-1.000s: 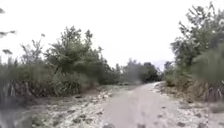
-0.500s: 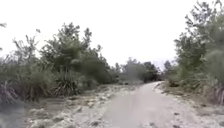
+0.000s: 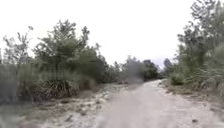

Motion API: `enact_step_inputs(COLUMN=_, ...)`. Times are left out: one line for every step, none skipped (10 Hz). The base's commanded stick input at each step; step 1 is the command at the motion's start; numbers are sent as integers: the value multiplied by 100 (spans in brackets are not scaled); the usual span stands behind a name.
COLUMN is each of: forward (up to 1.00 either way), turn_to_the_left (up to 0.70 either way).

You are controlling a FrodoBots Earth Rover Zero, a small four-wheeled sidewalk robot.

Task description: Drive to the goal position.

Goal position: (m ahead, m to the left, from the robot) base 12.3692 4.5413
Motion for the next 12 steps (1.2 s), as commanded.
enact_step_inputs(forward=70, turn_to_the_left=4)
enact_step_inputs(forward=70, turn_to_the_left=4)
enact_step_inputs(forward=70, turn_to_the_left=4)
enact_step_inputs(forward=70, turn_to_the_left=4)
enact_step_inputs(forward=70, turn_to_the_left=4)
enact_step_inputs(forward=70, turn_to_the_left=4)
enact_step_inputs(forward=70, turn_to_the_left=4)
enact_step_inputs(forward=70, turn_to_the_left=4)
enact_step_inputs(forward=70, turn_to_the_left=4)
enact_step_inputs(forward=70, turn_to_the_left=4)
enact_step_inputs(forward=70, turn_to_the_left=4)
enact_step_inputs(forward=70, turn_to_the_left=4)
